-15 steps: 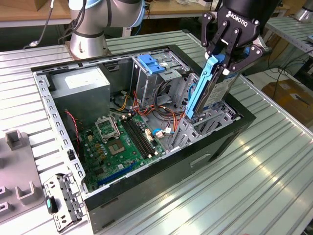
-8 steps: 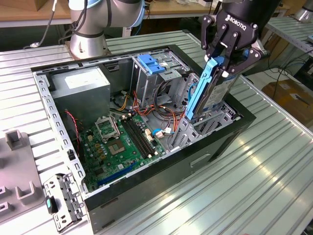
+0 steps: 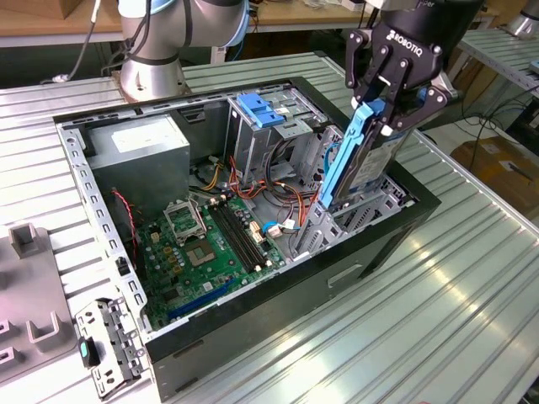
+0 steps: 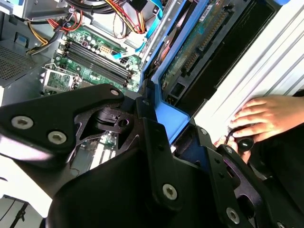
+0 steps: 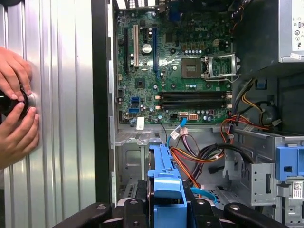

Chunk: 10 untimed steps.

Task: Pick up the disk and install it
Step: 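Insert the disk into the insertion slot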

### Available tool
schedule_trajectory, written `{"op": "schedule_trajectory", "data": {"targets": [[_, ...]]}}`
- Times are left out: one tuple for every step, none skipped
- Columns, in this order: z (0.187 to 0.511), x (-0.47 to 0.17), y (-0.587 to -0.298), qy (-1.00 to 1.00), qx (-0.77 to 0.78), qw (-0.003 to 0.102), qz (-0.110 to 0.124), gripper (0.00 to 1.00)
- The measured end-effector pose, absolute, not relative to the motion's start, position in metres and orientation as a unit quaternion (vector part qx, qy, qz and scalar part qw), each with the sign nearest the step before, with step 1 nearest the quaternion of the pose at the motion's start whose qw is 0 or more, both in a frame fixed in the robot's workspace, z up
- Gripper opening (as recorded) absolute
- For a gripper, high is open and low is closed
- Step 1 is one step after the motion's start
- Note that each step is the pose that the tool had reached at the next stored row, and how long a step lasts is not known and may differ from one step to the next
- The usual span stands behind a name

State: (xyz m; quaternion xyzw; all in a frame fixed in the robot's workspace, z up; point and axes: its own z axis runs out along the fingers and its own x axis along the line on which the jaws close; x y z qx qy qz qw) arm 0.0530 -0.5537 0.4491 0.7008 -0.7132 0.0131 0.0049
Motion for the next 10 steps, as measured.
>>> {"op": "schedule_trajectory", "data": {"targets": [[0.4487,0.0530,-0.5538,-0.713,0.701,0.005,0.013,0.37],[0.4482,0.0530,-0.5539,-0.713,0.701,0.005,0.013,0.37],[0.4477,0.0530,-0.5539,-0.713,0.701,0.005,0.013,0.37],[0.4471,0.0530,-0.5539,-0.713,0.701,0.005,0.013,0.37],[0.4465,0.0530,-0.5539,-0.713,0.701,0.005,0.013,0.37],[0.4459,0.0530,-0.5540,-0.713,0.701,0.005,0.013,0.37],[0.4449,0.0530,-0.5539,-0.713,0.701,0.005,0.013,0.37],[0.4443,0.0530,-0.5540,-0.713,0.701,0.005,0.013,0.37],[0.4438,0.0530,-0.5539,-0.713,0.701,0.005,0.013,0.37],[0.4433,0.0530,-0.5540,-0.713,0.701,0.005,0.013,0.37]]}}
